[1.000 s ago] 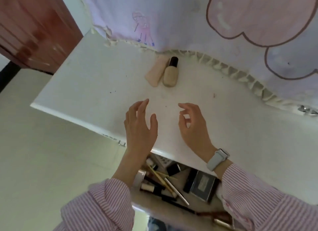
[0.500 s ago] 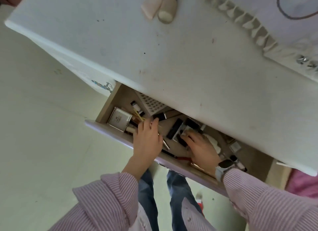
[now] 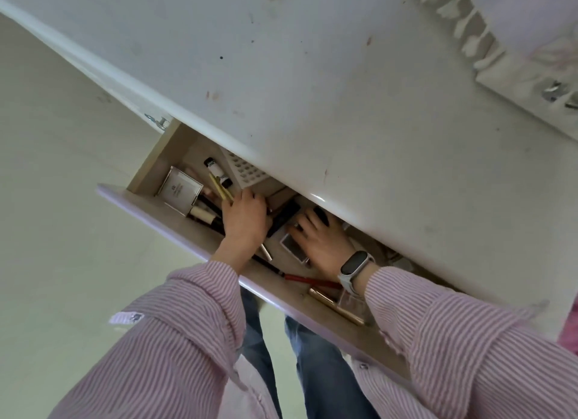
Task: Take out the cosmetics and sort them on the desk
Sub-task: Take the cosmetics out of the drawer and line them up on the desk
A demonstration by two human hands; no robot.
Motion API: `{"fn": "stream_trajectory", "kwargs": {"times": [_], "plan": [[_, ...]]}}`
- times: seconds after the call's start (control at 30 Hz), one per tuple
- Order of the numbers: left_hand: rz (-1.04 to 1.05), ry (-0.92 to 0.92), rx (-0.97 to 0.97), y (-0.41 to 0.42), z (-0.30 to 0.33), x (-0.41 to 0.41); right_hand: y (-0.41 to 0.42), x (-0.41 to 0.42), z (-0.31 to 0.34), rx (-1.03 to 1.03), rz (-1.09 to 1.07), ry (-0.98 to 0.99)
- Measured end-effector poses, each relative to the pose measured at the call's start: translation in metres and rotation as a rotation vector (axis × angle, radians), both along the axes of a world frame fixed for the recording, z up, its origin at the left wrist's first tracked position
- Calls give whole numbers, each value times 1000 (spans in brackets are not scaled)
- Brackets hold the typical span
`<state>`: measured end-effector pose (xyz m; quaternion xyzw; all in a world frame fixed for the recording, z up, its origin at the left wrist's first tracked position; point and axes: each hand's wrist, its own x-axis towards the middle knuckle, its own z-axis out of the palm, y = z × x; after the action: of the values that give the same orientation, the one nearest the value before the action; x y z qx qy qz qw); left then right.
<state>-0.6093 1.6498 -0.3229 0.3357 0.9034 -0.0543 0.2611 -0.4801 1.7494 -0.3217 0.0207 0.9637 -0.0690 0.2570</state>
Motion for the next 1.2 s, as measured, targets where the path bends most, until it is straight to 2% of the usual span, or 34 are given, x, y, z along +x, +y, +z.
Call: {"fn": "stream_trajectory", "kwargs": {"times": [0.07,0.2,0.33,0.4,0.47,0.53,0.63,0.7,0.8,0.93,1.0,1.07,1.13,1.2], "plan": [[3,35,12,-2,6,0,-2,-5,4,-15,-7,7],[2,86,69,-15,25,3,-4,-10,11,80,32,216],[67,6,123,-35,45,1,-8,-3,19,-74,132,213],[136,-26,197,-45,58,0,-5,3,30,-94,159,266],[220,-63,294,-56,69,0,-5,5,37,-254,160,204],[317,-102,397,-65,81,1,-4,2,50,-345,123,259],[593,-184,641,-69,99,0,-2,-3,74,-497,-43,426],[784,-272,869,-66,112,-4,1,-11,91,-630,-209,507],[980,-524,1183,-49,131,-19,11,-30,115,-814,-530,536],[1204,-806,1290,-6,148,-49,37,-63,131,-969,-942,677],[1189,-883,1231,23,152,-68,55,-80,132,-1003,-1130,708],[1088,-909,1074,52,154,-84,73,-97,130,-1063,-1303,693],[915,-891,973,77,152,-98,90,-111,128,-1031,-1409,701],[643,-756,900,99,145,-108,107,-123,124,-948,-1455,723]]}}
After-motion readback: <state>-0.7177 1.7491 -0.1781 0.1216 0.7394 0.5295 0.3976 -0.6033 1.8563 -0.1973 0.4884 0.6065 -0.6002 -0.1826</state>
